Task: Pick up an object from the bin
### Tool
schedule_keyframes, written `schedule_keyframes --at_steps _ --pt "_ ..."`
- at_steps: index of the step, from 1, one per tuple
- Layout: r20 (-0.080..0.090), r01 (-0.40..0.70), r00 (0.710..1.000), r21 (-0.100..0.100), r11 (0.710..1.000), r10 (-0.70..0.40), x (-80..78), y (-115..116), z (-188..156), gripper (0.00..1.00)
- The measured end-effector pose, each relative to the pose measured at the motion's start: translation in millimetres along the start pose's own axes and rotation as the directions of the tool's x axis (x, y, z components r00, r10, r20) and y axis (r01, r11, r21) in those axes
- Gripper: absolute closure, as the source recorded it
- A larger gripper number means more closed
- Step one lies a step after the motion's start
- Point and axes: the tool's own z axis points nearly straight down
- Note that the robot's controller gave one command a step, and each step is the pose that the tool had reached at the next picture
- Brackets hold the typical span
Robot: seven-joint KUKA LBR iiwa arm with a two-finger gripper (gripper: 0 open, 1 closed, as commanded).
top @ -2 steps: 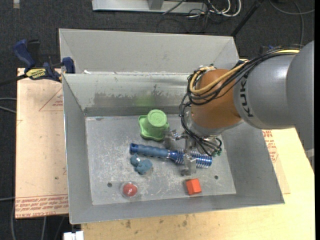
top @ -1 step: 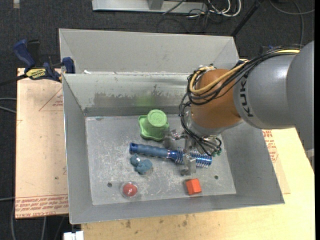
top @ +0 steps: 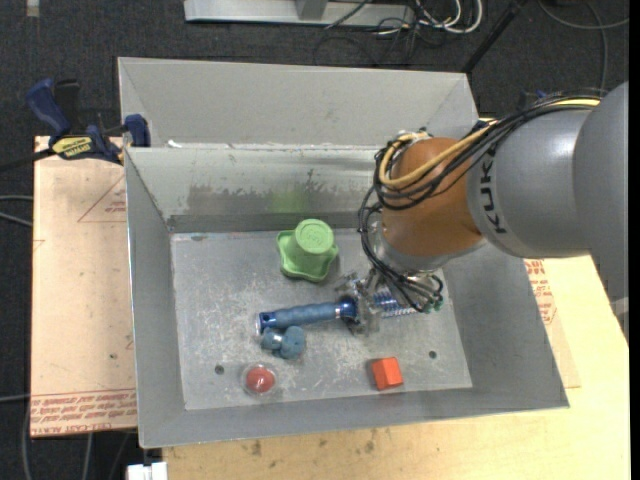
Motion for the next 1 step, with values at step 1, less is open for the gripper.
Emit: schedule_keyframes --at_steps 1 --pt "0.003 0.001 1.0 0.004 1.0 -0.001 -1.5 0.4 -53.8 1.0"
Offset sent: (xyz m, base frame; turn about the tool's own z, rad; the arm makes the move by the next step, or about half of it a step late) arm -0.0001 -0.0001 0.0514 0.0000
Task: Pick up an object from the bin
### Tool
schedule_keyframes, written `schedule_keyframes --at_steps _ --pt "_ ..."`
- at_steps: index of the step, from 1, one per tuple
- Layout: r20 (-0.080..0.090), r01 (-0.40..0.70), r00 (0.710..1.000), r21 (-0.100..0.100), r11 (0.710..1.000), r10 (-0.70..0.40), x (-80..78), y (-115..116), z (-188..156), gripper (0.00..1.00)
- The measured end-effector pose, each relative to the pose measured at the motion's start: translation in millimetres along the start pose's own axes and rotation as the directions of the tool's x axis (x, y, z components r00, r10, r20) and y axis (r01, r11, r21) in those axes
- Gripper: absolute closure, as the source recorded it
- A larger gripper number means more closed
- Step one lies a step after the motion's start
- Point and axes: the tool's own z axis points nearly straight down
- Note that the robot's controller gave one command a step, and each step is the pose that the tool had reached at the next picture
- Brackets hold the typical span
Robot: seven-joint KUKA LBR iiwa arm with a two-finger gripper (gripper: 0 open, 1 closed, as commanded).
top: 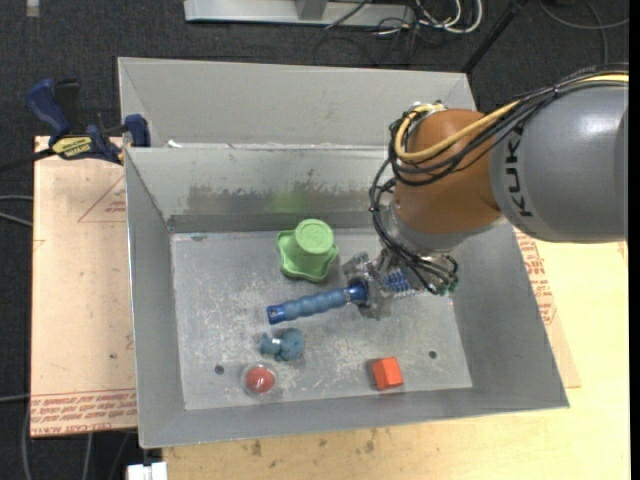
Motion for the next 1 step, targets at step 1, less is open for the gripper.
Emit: schedule_keyframes --at_steps 1 --pt "-0.002 0.0 1.0 -0.001 1.0 0.0 -1.2 0.4 -25.5 1.0"
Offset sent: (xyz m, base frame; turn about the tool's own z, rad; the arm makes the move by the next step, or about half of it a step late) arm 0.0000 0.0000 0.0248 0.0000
